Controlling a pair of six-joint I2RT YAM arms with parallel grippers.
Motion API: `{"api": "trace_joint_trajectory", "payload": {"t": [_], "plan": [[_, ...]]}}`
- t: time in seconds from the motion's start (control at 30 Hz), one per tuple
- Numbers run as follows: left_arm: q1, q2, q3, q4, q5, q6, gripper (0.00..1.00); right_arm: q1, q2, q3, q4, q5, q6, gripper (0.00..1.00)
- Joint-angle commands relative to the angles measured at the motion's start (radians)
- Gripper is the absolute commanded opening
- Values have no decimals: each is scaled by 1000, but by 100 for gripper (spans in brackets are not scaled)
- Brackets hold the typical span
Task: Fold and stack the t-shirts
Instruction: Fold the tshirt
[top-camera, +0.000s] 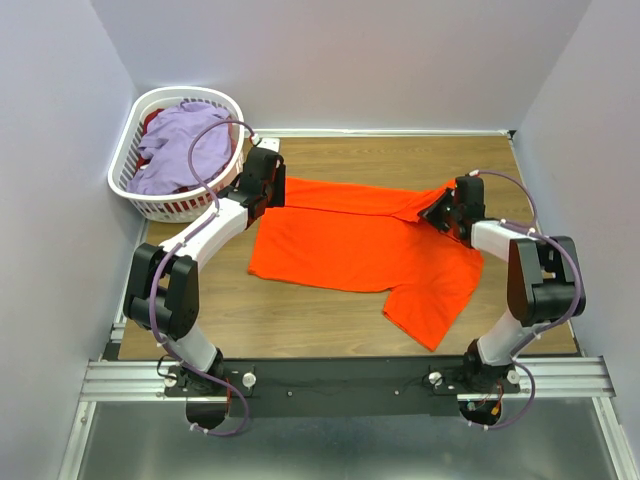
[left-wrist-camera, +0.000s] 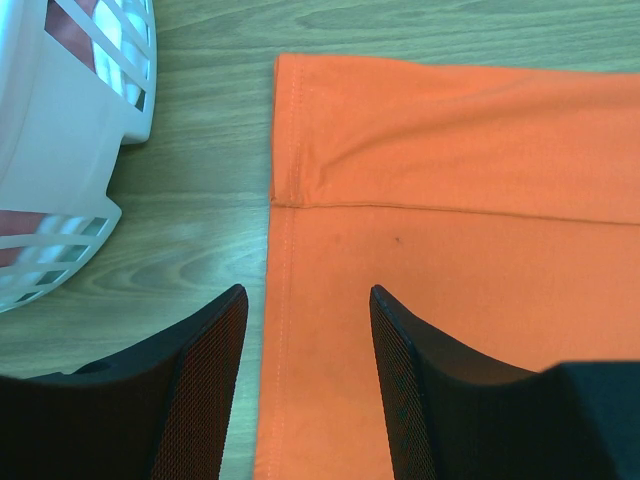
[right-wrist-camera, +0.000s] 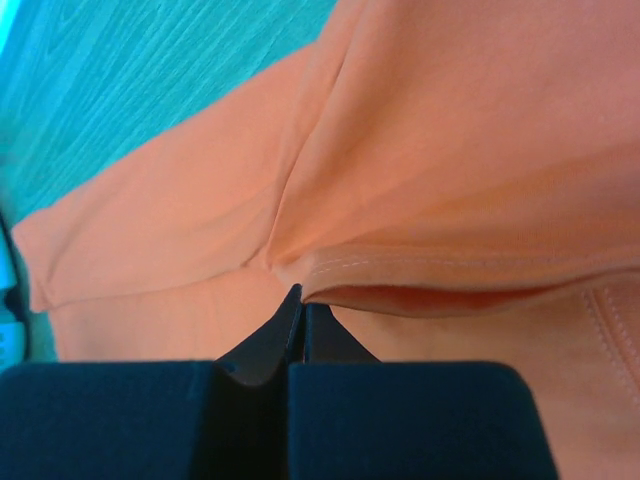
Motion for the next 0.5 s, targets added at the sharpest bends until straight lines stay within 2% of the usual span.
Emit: {"api": "trace_joint_trajectory", "payload": {"t": [0.0, 0.47], "plan": [[-6, -36, 9, 0, 1, 7, 60, 4, -32, -34, -43, -31, 76, 1], [-10, -27, 15, -10, 13, 10, 60, 120, -30, -58, -77, 79, 202, 3]]}}
